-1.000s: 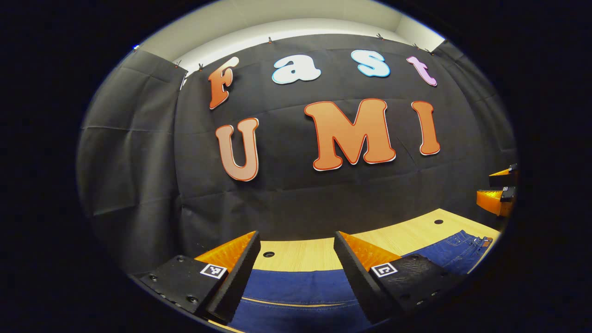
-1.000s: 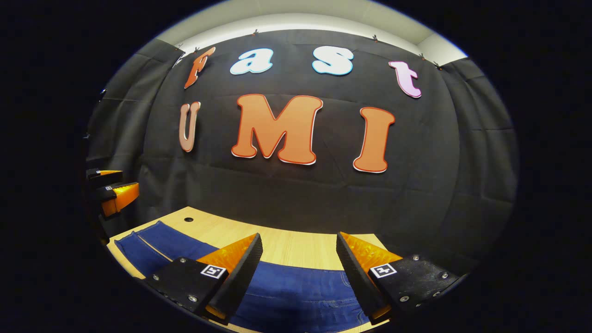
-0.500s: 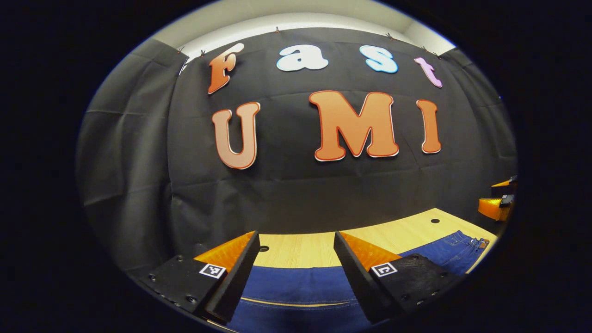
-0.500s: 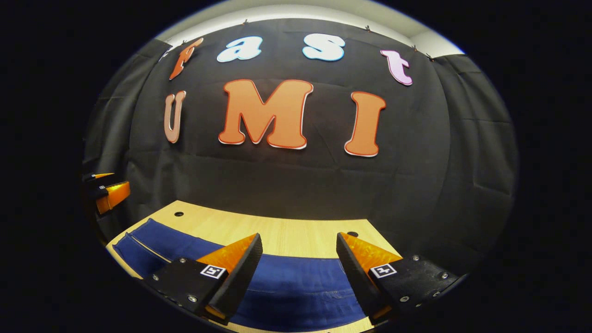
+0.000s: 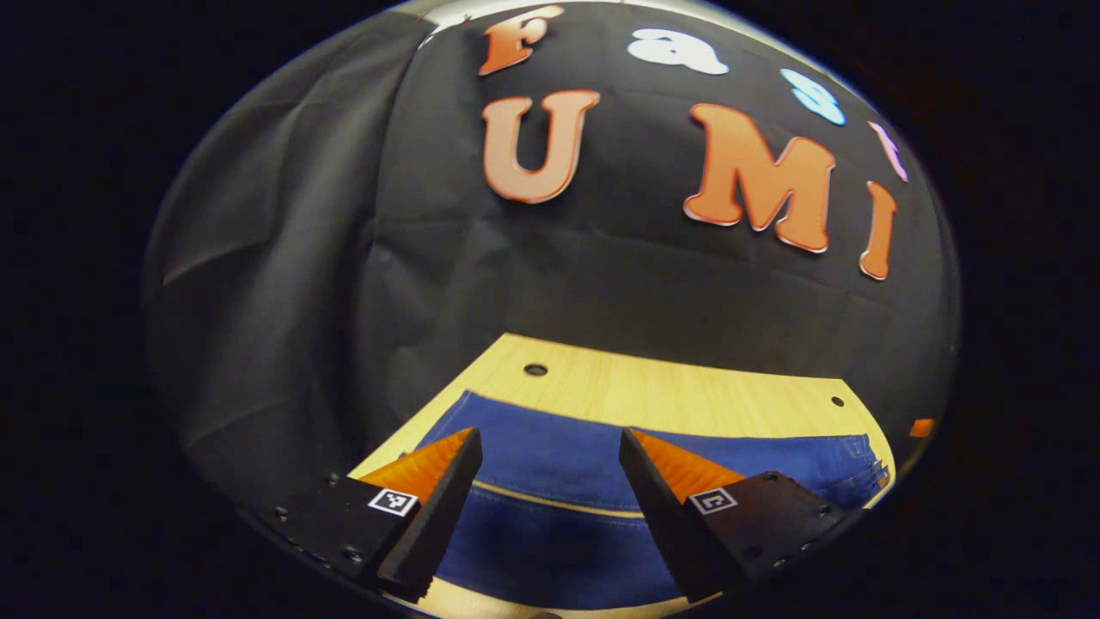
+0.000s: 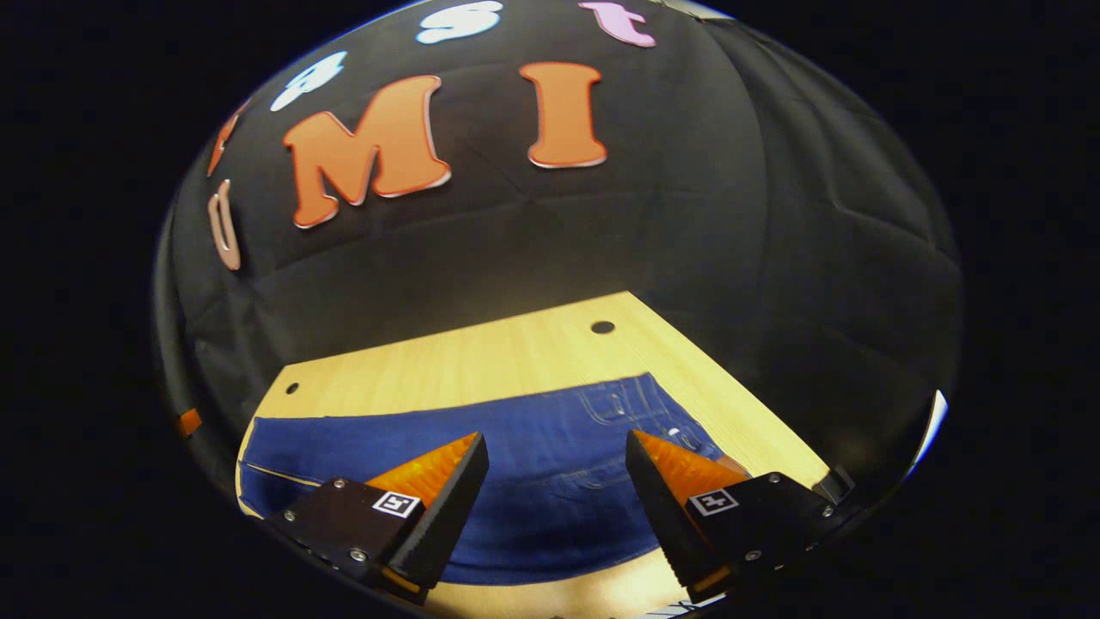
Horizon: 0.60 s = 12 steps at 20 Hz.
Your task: Grasp the waist and the cuffs of the jeans and fold them to make the two legs overlap; first hold the waist and fold one-third of the jeans toward the cuffs, then hold the cuffs and fold the remaining one-third in the same direction to finish folding.
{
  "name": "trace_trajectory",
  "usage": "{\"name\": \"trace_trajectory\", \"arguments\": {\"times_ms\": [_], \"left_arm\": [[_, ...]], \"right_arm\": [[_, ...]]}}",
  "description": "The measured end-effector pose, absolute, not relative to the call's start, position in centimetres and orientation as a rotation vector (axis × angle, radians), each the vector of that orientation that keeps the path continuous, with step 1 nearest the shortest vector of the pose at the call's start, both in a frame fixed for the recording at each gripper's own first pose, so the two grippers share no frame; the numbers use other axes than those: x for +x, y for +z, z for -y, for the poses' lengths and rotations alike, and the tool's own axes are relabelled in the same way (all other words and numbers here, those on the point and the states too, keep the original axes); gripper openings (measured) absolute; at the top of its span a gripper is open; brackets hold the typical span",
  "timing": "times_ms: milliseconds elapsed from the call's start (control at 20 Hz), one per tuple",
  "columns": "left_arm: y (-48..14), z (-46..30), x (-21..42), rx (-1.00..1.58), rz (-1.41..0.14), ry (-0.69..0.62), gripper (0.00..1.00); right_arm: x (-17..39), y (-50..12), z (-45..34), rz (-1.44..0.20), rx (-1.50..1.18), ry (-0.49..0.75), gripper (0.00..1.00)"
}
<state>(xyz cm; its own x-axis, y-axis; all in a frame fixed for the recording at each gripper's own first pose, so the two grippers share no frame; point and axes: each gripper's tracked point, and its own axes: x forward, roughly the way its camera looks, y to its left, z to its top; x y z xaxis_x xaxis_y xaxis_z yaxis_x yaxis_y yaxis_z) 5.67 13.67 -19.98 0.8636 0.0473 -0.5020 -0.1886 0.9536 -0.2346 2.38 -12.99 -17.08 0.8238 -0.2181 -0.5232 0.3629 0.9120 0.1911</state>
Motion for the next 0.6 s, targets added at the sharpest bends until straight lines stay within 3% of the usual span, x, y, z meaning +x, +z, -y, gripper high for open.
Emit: {"name": "trace_trajectory", "arguments": {"times_ms": [150, 600], "left_arm": [[-23.6, -17.3, 4.9, -0.348, -0.604, 0.208, 0.97], [-34.7, -21.5, -0.8, -0.661, -0.975, 0.298, 0.98]], "right_arm": [[1.5, -20.0, 14.4, -0.609, 0.355, -0.330, 0.98], [-1.8, -28.4, 16.6, -0.887, 0.587, -0.378, 0.99]]}}
